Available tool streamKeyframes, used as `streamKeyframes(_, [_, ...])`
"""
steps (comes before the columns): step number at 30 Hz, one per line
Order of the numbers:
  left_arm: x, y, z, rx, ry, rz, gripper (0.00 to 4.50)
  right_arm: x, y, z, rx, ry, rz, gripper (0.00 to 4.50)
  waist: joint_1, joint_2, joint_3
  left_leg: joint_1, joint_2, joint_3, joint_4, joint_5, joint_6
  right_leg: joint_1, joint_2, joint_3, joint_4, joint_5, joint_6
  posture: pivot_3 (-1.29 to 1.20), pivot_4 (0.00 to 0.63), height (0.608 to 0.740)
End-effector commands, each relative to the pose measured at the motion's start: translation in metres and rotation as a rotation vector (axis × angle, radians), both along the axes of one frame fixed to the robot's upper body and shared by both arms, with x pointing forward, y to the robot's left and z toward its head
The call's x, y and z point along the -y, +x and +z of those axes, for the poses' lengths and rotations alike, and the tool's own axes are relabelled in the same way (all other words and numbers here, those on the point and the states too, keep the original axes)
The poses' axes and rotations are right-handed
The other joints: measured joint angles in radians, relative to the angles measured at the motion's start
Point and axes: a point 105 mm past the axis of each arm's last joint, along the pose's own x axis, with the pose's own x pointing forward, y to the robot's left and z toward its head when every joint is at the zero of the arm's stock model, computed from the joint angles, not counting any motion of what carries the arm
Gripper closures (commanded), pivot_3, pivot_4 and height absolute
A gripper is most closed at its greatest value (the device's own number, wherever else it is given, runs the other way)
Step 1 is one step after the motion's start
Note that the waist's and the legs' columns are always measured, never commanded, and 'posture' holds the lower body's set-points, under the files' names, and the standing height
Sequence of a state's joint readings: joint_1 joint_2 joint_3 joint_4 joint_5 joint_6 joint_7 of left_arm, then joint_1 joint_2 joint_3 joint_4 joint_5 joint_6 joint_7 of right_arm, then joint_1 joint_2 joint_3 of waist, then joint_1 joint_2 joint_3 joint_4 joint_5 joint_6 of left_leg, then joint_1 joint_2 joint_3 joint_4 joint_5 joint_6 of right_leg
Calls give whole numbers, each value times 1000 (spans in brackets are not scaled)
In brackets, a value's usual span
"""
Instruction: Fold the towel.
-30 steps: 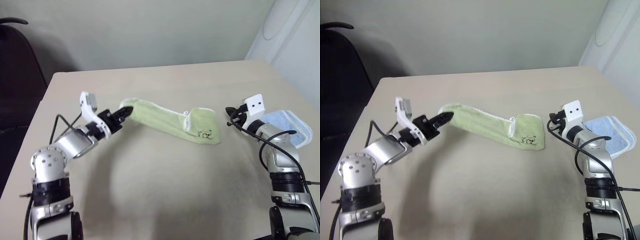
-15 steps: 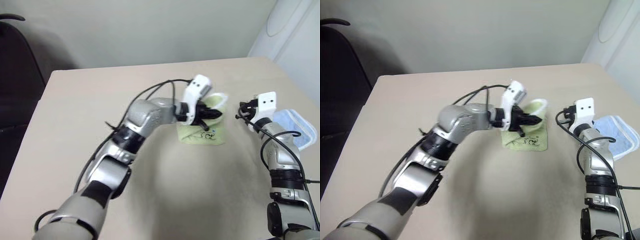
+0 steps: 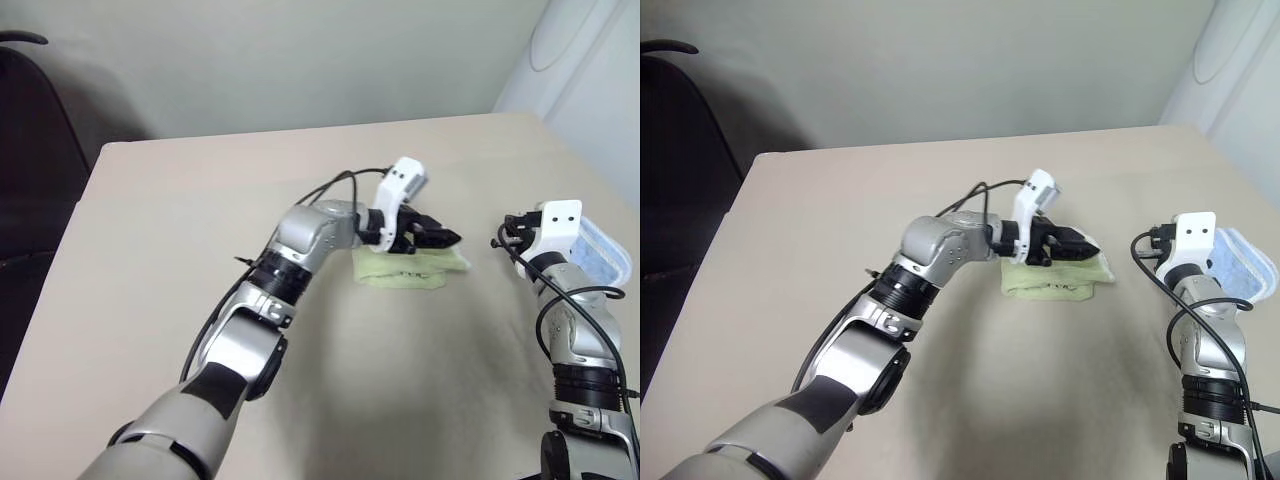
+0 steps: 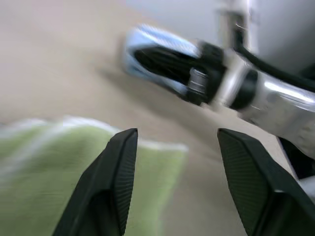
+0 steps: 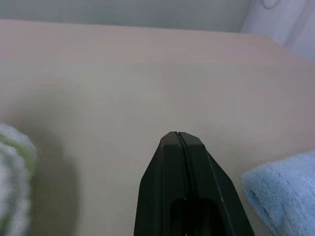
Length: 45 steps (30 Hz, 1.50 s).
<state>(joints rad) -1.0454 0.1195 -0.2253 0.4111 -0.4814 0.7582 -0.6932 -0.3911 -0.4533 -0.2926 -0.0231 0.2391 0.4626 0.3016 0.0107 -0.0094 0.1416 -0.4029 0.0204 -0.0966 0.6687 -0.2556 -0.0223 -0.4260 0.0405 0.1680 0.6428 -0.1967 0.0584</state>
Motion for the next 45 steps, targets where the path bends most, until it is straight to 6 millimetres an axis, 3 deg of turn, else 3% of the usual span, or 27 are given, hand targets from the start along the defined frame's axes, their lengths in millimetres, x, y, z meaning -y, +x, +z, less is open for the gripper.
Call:
streamKeyframes(1, [-32, 17, 8, 150, -13, 139, 2572, -38, -6, 25, 44, -10, 206, 4500, -4, 0, 0, 1, 0, 0, 0, 0, 0, 0, 1, 0, 0, 0, 0, 0, 150, 735])
streamKeyframes(3, [-43, 22, -1, 144, -10, 183, 3306, -54, -7, 25, 22, 7, 287, 4500, -4, 0, 0, 1, 0, 0, 0, 0, 0, 0, 1, -1, 0, 0, 0, 0, 150, 735])
streamKeyframes(6, [-43, 21, -8, 125, -30, 174, 4471, -68, -4, 21, -10, 19, 348, 4500, 4, 0, 0, -1, 0, -1, 4, 0, 0, 1, 0, -1, 0, 0, 1, 0, 150, 735])
streamKeyframes(9, [-34, 16, -38, 73, 29, 134, 4471, -81, 9, -10, -125, 80, 372, 4500, 7, 0, 0, -2, -2, -1, 8, -1, 3, 2, -2, -1, 0, 1, 2, 0, 150, 735])
streamKeyframes(13, [-41, 26, -89, 30, 222, 194, 4471, -82, 19, -64, -291, 141, 332, 4500, 8, 0, 0, -1, -6, -2, 12, -3, 7, 5, -8, -1, 0, 0, 4, 0, 150, 735])
streamKeyframes(18, [-50, 30, -123, 26, 335, 232, 4471, -79, 18, -93, -348, 90, 312, 4500, 4, -1, -4, 2, -7, -5, 13, -2, 9, 10, -9, -1, -1, 1, 5, 0, 150, 735])
streamKeyframes(20, [-48, 30, -113, 27, 238, 240, 4471, -78, 16, -86, -299, 50, 314, 4500, 3, -1, -5, 9, -8, -5, 13, -5, 14, 18, -10, -2, -2, 1, 4, 0, 150, 735])
streamKeyframes(22, [-48, 31, -87, 21, 66, 256, 4471, -78, 14, -71, -234, 54, 323, 4500, 2, -1, -4, 12, -8, -5, 12, -7, 16, 22, -10, -2, -3, 0, 3, 0, 150, 735])
streamKeyframes(24, [-63, 34, -62, -26, -89, 307, 4471, -74, 8, -49, -156, 73, 329, 4500, 1, 0, -4, 12, -9, -5, 12, -7, 16, 22, -10, -2, -3, -3, -3, 0, 150, 735])
streamKeyframes(28, [-92, 31, -55, -90, -115, 353, 4471, -69, -3, -18, -57, 85, 335, 4500, 0, 1, -3, 10, -10, -4, 12, -6, 14, 19, -9, -4, -2, -4, -4, 0, 150, 735])
streamKeyframes(31, [-112, 27, -57, -260, -160, 381, 3869, -61, -8, 1, -3, 86, 313, 4500, 0, 1, -3, 10, -11, -3, 12, -4, 11, 19, -9, -4, -2, -4, 0, 0, 150, 735])
streamKeyframes(33, [-118, 21, -62, -372, -164, 364, 3162, -55, -8, 9, 16, 68, 295, 4500, 0, 1, -3, 10, -12, -3, 12, -3, 10, 19, -10, -4, -2, -5, 2, 0, 150, 735])
streamKeyframes(39, [-108, 8, -69, -535, -150, 285, 903, -49, -2, 17, 40, 52, 265, 4500, 3, 1, -3, 8, -14, -3, 11, -4, 11, 17, -13, -3, -2, -5, 5, 0, 150, 735])
streamKeyframes(41, [-94, 5, -74, -590, -128, 254, 181, -49, -1, 20, 55, 58, 257, 4500, 6, 1, -3, 8, -14, -3, 11, -4, 11, 16, -13, -3, -2, -5, 6, 0, 150, 735])
streamKeyframes(45, [-64, 0, -81, -687, -114, 207, 34, -49, 0, 23, 72, 64, 248, 4500, 13, 1, -3, 7, -15, -4, 11, -4, 11, 16, -15, -2, -2, -6, 7, 0, 150, 735])
